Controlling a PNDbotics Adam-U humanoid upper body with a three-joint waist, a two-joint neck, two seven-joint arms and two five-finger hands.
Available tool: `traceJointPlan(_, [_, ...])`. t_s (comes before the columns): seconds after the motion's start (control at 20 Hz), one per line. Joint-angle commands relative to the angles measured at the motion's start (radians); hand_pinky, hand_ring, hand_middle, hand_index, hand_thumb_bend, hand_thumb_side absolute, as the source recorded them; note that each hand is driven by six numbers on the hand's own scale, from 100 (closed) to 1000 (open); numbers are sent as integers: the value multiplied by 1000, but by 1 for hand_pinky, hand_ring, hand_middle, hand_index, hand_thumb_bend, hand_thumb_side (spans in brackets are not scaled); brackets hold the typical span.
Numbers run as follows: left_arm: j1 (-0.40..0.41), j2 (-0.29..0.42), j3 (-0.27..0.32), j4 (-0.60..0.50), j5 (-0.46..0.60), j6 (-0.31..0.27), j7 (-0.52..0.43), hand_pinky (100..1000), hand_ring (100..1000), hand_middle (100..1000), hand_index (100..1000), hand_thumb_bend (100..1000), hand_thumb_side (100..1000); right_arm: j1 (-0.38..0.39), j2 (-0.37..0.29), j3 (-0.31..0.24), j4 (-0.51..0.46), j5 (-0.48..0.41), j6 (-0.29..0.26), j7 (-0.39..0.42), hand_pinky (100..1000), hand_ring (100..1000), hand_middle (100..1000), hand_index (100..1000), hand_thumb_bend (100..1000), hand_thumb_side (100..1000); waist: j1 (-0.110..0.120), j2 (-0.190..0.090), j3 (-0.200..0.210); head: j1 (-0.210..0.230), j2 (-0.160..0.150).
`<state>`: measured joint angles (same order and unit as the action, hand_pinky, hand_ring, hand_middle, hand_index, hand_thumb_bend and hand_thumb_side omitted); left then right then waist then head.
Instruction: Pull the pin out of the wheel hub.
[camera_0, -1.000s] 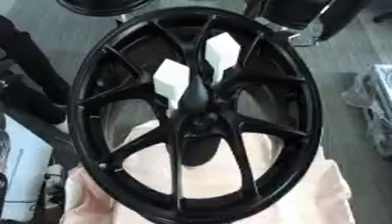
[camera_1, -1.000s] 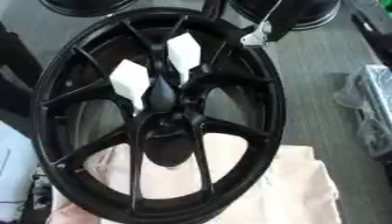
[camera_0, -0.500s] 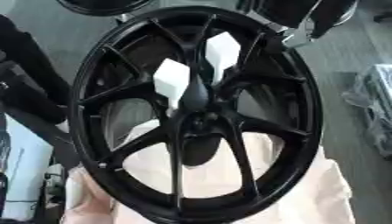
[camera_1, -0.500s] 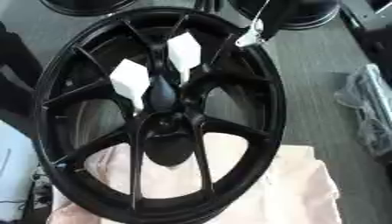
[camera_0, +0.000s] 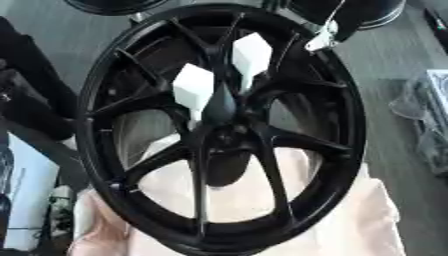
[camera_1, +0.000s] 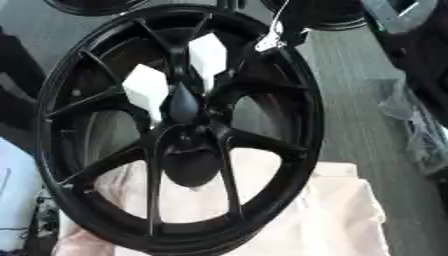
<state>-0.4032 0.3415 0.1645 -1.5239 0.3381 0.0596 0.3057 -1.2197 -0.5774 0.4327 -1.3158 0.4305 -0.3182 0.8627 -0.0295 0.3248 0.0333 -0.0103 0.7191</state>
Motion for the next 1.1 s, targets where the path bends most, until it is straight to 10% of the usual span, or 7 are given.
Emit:
traceJointPlan(0.05, [-3,26,11,-7,8,-1,5,640,743,694,702,355,727,-14,12,-33,14,34,-53,44,869,755,711,828,397,341,2,-37,-5,12,3])
traceJointPlan(1.1, [11,33,12,5,12,0,6,642,745,695,701,354,730,16,112,-64,-6,164,-46,44,844,759,722,835,381,370,-6,-48,-14,31,22])
